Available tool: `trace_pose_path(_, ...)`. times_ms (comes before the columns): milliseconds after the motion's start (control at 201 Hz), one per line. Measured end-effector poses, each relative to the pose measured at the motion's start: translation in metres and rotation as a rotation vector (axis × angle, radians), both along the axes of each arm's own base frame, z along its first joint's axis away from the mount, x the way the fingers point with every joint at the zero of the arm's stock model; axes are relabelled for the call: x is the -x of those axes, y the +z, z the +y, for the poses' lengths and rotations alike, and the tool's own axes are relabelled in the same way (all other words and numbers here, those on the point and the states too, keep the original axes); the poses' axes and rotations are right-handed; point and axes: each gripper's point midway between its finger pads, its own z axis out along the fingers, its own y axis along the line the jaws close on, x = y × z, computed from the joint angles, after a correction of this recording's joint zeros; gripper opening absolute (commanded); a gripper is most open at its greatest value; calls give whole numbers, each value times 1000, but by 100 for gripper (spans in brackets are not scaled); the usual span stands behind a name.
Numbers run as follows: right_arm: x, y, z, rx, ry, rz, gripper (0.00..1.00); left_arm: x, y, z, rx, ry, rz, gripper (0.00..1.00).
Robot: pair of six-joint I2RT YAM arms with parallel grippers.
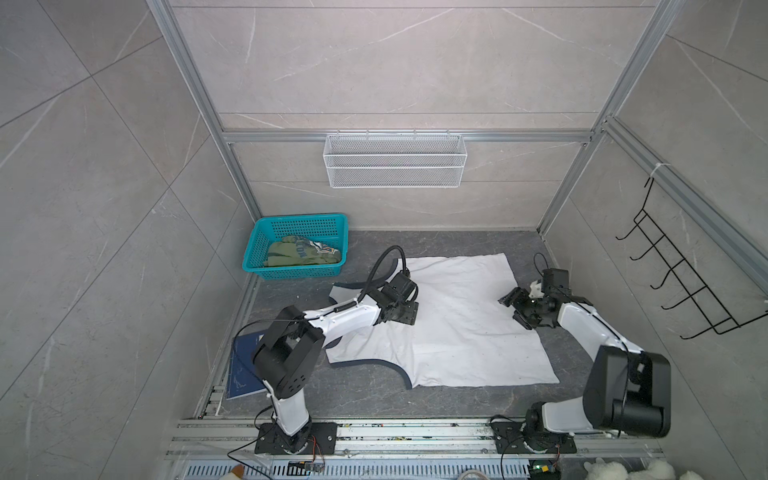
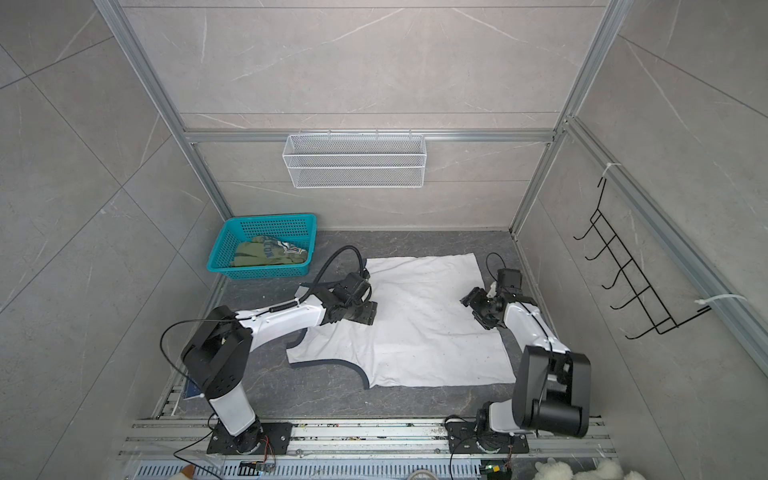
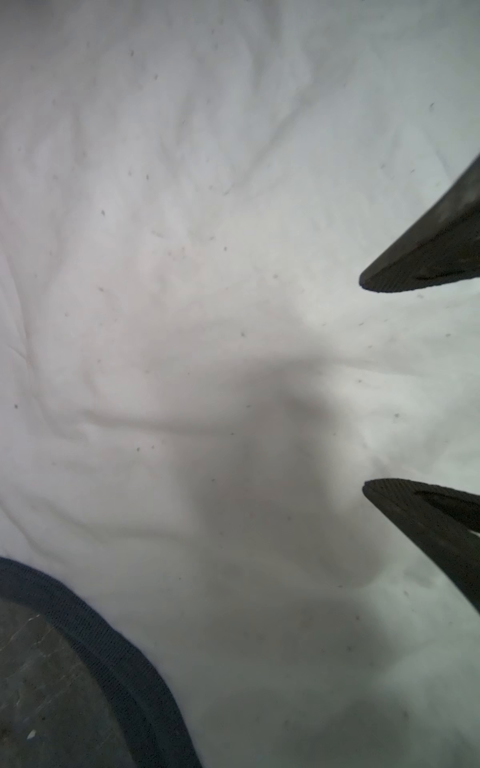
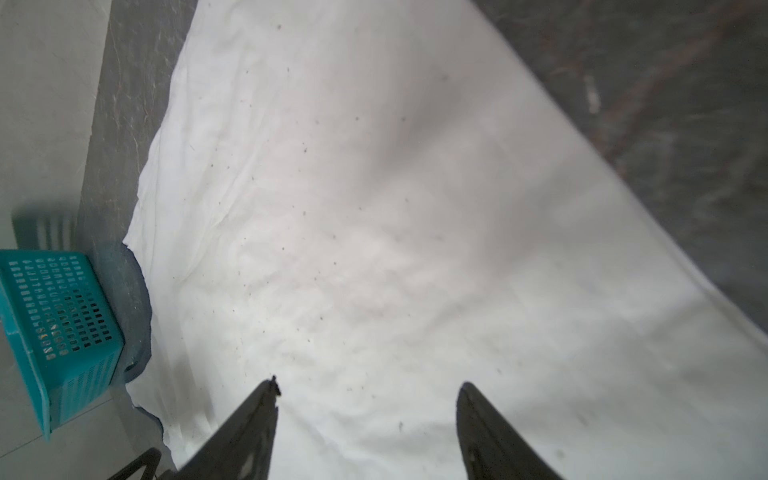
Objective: Fold and stack the tank tops
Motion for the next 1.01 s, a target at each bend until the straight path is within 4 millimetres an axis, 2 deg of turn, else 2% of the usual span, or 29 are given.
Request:
trace_pose_path(85,-14,-19,3,-9,14,14,70,-9,-17,-7,-9,5,24,75)
trace_pose_path(204,-24,-42,1,-12,14,52,71,-11,-36,-16,-9,7,63,75)
trace_pose_path(294,-35,-41,-5,6,-3,38,71,-11,-39,-23,11,9,71,76)
trace_pose_path(418,-40,-42,-13,-5,-42,35,71,-9,-39,-32,27,3,73,79)
trace_pose_path(622,-53,-40,-46,-42,-140,0,72,6,-36,-57,60,-38,86,83)
trace_pose_path(721,-54,-40,-54,-15,-161,0,72,13,-35,-60,63,-45,103,86)
trace_pose_path(786,-53,-38,-57,-2,-165,0,72,18,-28,-58,59,-41,108,90)
trace_pose_path(861,-49,-34,-57,11,-159,4,72,22,-11,-48,59,-21,95,90)
trace_pose_path(920,-43,-26,-54,22,-143,-1,72,27,12,-33,63,12,63,90)
trace_pose_path(1005,-29,-3,-42,50,-97,-33,72,38,46,-7,79,66,16,87)
